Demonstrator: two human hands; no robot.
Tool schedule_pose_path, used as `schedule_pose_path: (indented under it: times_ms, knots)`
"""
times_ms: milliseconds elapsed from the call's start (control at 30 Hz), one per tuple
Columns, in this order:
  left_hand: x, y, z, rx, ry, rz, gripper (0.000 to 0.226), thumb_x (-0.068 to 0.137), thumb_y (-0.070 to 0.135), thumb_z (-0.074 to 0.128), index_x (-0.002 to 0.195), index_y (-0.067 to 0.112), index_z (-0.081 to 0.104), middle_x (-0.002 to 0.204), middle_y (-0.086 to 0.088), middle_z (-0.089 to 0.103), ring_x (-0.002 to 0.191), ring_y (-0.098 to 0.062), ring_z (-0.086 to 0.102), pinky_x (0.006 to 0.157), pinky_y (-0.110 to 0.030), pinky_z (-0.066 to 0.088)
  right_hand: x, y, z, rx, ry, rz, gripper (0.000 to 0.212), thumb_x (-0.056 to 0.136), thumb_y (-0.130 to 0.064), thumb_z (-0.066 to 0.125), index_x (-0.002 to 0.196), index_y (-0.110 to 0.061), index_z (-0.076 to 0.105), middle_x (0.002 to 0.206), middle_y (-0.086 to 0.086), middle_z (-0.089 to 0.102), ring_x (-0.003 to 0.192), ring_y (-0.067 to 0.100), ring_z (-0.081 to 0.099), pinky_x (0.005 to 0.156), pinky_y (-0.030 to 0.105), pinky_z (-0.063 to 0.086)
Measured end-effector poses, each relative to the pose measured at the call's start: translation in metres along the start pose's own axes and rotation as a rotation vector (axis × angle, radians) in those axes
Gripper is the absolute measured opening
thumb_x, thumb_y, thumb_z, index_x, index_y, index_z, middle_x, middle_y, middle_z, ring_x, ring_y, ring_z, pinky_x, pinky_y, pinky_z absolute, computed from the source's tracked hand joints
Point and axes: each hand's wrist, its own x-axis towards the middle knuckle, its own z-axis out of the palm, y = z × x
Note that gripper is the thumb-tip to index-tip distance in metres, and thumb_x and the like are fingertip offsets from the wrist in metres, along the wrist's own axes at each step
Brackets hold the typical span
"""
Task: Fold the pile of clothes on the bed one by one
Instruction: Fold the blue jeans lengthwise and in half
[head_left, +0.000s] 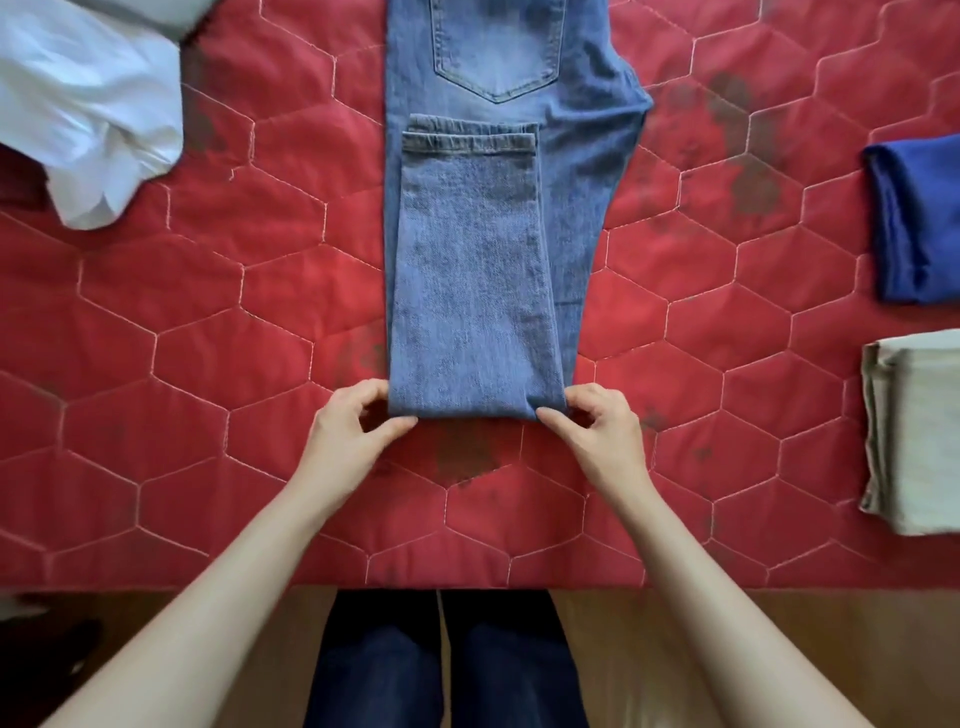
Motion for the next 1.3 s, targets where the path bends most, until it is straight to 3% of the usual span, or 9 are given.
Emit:
schedule_pose_path:
  times_ms: [133,267,433,600,867,1033,1167,1233,1300]
  knots:
    - [-0.002,0.012,-0.001,-0.102,0.019,0.055,0.033,0.084,0.009,0.07,0.116,0.02,0.064,0.128,0.002,0.063,0.116,-0.011,0.059,0.11,-0.037,0.038,0.004,-0.012,-0.003,0.193,0.075,0.02,0.018,0.078,-0.029,0.078,0.092,-0.019,0.075,0.089,-0.002,0.069,0.087,0.01,0.053,0.08,0.024,0.04]
    - [-0.011,0.014,-0.005,-0.099,0.096,0.101,0.025,0.082,0.012,0.072,0.097,0.031,0.065,0.101,0.016,0.071,0.096,0.008,0.063,0.088,-0.009,0.042,-0.003,-0.009,-0.011,0.343,0.079,0.005,0.013,0.074,-0.036,0.076,0.082,-0.027,0.072,0.081,-0.016,0.067,0.084,0.002,0.051,0.081,0.019,0.04]
    - [-0.023,-0.011,0.005,0.147,-0.005,-0.039,0.024,0.082,0.012,0.073,0.096,0.03,0.065,0.092,0.009,0.068,0.09,-0.007,0.056,0.081,-0.019,0.037,-0.033,0.021,0.004,0.037,-0.004,0.025,0.018,0.078,-0.02,0.078,0.094,-0.012,0.074,0.102,-0.002,0.064,0.103,0.02,0.053,0.089,0.023,0.035]
    - [-0.006,0.0,0.013,-0.229,0.07,-0.139,0.021,0.079,0.022,0.077,0.09,0.036,0.067,0.084,0.015,0.068,0.076,0.007,0.06,0.077,-0.008,0.045,-0.018,0.006,0.008,0.094,0.085,0.073,0.027,0.084,-0.038,0.071,0.104,-0.02,0.072,0.099,-0.003,0.068,0.096,0.018,0.057,0.087,0.028,0.041]
    - [-0.021,-0.013,0.027,-0.272,0.136,-0.254,0.012,0.08,0.012,0.076,0.077,0.02,0.068,0.076,-0.001,0.068,0.071,-0.009,0.058,0.075,-0.027,0.045,-0.014,0.001,0.016,0.145,-0.006,0.169,0.013,0.087,-0.027,0.067,0.096,-0.018,0.071,0.087,-0.002,0.071,0.089,0.022,0.063,0.082,0.041,0.049]
    - [-0.017,-0.007,0.038,-0.265,0.229,-0.284,0.011,0.08,0.03,0.075,0.085,0.02,0.072,0.085,-0.005,0.073,0.074,-0.009,0.059,0.078,-0.031,0.047,-0.013,-0.002,0.022,0.097,0.04,0.159,0.024,0.088,-0.035,0.066,0.105,-0.019,0.068,0.097,0.001,0.07,0.097,0.023,0.061,0.087,0.041,0.047]
    - [0.024,0.016,0.028,-0.318,0.294,-0.235,0.024,0.08,0.024,0.076,0.102,0.017,0.07,0.092,-0.005,0.072,0.083,-0.012,0.063,0.091,-0.035,0.05,0.019,-0.025,0.02,0.115,0.132,0.092,0.033,0.088,-0.036,0.066,0.116,-0.018,0.063,0.106,-0.001,0.069,0.101,0.021,0.061,0.09,0.039,0.046]
    - [0.047,0.027,0.021,-0.263,0.322,-0.165,0.027,0.08,0.019,0.076,0.106,0.014,0.068,0.091,-0.006,0.07,0.08,-0.01,0.063,0.089,-0.027,0.05,0.041,-0.039,0.018,0.111,0.174,0.038,0.036,0.089,-0.032,0.065,0.122,-0.018,0.059,0.11,0.002,0.065,0.102,0.02,0.059,0.089,0.036,0.045]
    - [0.071,0.038,0.014,-0.174,0.351,-0.097,0.024,0.08,0.02,0.076,0.101,0.014,0.069,0.088,-0.001,0.069,0.073,-0.002,0.059,0.076,-0.007,0.044,0.064,-0.051,0.017,0.06,0.185,0.018,0.035,0.091,-0.031,0.062,0.123,-0.018,0.058,0.113,0.003,0.061,0.105,0.02,0.057,0.088,0.033,0.042]
